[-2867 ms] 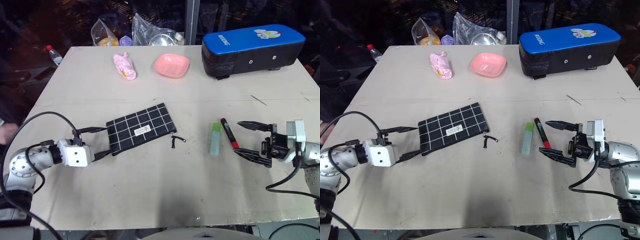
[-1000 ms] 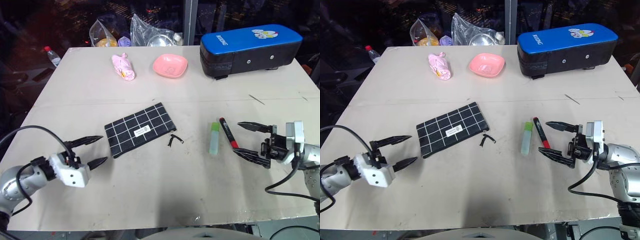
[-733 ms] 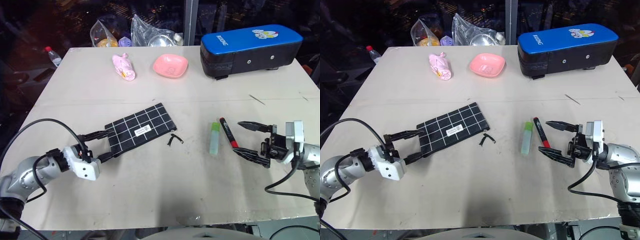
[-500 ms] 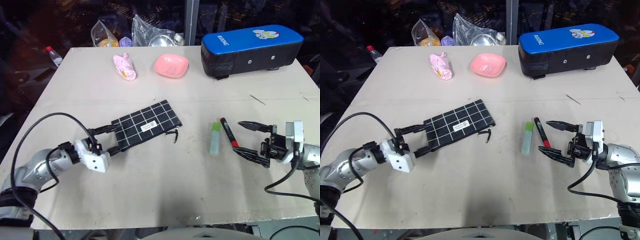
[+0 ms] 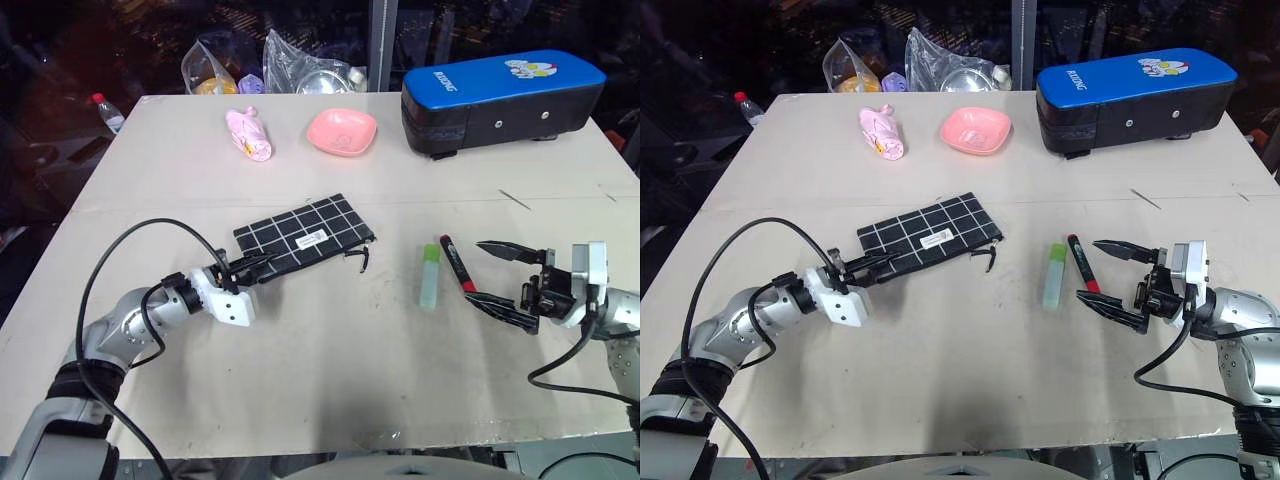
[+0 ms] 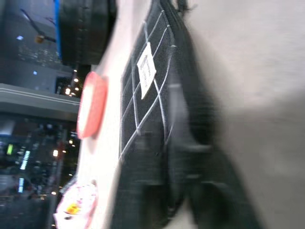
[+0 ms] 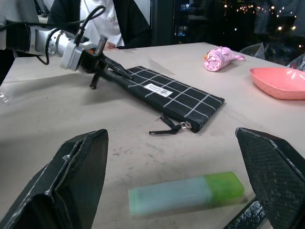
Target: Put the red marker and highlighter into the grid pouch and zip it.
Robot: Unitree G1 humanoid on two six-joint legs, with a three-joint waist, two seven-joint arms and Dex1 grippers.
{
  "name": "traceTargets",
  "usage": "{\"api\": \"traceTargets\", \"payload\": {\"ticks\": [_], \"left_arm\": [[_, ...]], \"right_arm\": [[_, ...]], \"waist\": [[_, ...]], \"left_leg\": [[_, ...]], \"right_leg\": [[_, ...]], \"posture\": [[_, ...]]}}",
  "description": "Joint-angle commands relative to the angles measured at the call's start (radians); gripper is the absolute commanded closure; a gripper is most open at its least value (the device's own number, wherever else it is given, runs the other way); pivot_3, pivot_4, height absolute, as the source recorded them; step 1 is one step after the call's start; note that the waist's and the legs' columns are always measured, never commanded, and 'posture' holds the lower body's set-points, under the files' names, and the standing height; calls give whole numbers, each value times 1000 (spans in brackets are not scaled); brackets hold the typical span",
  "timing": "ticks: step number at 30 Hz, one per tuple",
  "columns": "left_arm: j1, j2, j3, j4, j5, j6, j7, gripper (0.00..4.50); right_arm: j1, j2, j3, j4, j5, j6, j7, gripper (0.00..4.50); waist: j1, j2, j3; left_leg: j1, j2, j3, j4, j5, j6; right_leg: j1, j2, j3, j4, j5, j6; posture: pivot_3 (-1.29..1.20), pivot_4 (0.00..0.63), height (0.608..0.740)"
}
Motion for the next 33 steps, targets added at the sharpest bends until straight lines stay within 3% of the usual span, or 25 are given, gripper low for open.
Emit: {"api": "traceTargets", "payload": {"ticks": [1,11,17,27,30,33], "left_arm": [[-32,-14,-33,4,21,6,9,4362],[-71,-54,-59,1,8,23,21,4362],[-9,-108,-62,-161,-427,210,-198,4362],[77,-187,-1,-506,-723,656,-280,4441],[85,-213,17,-586,-771,772,-280,4441],[90,-234,27,-653,-772,843,-276,4441]], "right_arm": [[10,5,-20,-34,7,-21,-10,169],[17,9,-19,-36,6,-30,-23,169],[-5,10,-11,-41,12,-11,-39,169],[-92,32,17,-40,29,62,-83,169],[-141,35,53,-76,-6,168,-207,169],[-243,68,116,-140,-96,351,-465,169]], "waist": [[1,0,0],[13,0,0],[13,-3,1],[-9,-3,1],[-8,-3,1],[-11,-3,1]], "left_leg": [[0,0,0,0,0,0],[0,0,0,1,0,0],[-1,0,1,2,0,0],[0,1,1,2,0,0],[0,1,0,2,0,0],[0,1,1,2,0,0]], "right_leg": [[0,0,0,0,0,0],[0,0,0,0,0,0],[0,0,1,-1,2,1],[0,2,2,0,2,1],[0,3,2,0,2,1],[0,3,3,0,2,1]], "posture": [[0,150,740],[0,150,740],[0,150,740],[0,150,740],[0,150,740],[0,150,740]]}}
